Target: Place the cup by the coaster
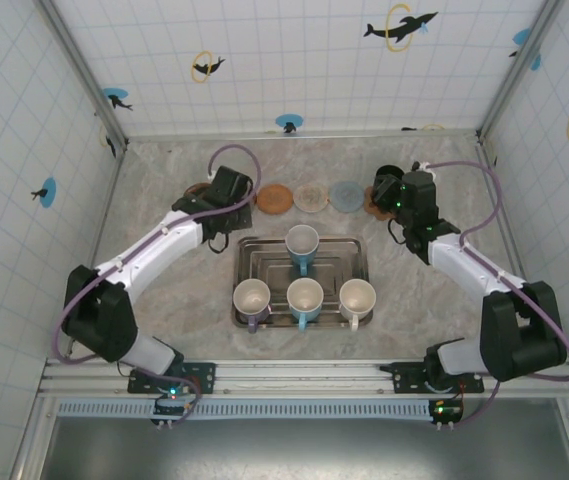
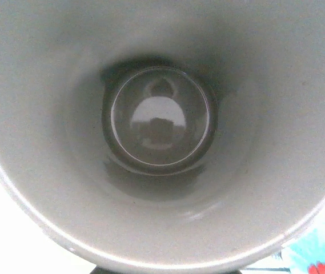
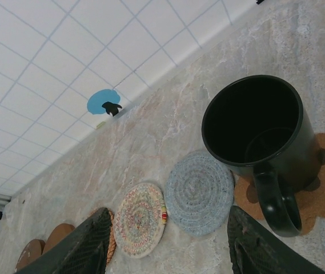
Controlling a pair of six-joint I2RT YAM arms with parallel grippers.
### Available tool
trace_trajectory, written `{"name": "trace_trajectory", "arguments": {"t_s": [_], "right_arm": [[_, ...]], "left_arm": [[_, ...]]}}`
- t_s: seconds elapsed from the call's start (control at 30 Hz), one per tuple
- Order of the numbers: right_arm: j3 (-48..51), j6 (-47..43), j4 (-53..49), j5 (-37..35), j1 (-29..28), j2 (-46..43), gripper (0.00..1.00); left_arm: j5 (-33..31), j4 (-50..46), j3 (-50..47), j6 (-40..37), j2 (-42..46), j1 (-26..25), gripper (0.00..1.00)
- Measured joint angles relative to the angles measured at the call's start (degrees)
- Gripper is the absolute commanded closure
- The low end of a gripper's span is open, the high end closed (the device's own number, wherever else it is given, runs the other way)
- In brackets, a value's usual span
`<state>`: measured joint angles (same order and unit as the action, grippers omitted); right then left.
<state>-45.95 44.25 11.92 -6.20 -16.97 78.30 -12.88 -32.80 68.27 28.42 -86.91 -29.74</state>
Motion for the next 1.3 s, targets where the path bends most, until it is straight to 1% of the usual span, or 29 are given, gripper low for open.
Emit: {"name": "trace_trajectory", "arguments": {"t_s": [0.37, 0.57, 0.87, 1.13, 1.3], "right_arm": [[0.0, 0.11, 0.13, 1.86, 1.25, 0.92, 0.45], [0.11, 0.15, 0.13, 2.14, 1.97, 0.92, 0.46], [0.17, 0.13, 0.11, 2.38, 2.45, 0.92, 0.47], [0.17, 0.11, 0.11, 2.8, 2.45, 1.55, 0.48], [0.17, 0.11, 0.11, 2.99, 2.47, 1.79, 0.49]], "left_arm": [[0.85, 1.36, 9.77, -1.68, -10.29, 9.99, 1.0], [1.31, 1.49, 13.16, -3.15, -14.51, 14.19, 1.0], [1.92, 1.81, 16.74, -4.68, -19.69, 16.83, 1.0], [2.12, 2.08, 16.74, -5.09, -21.07, 18.78, 1.0], [2.4, 2.97, 16.72, -5.16, -21.27, 18.97, 1.0]]}}
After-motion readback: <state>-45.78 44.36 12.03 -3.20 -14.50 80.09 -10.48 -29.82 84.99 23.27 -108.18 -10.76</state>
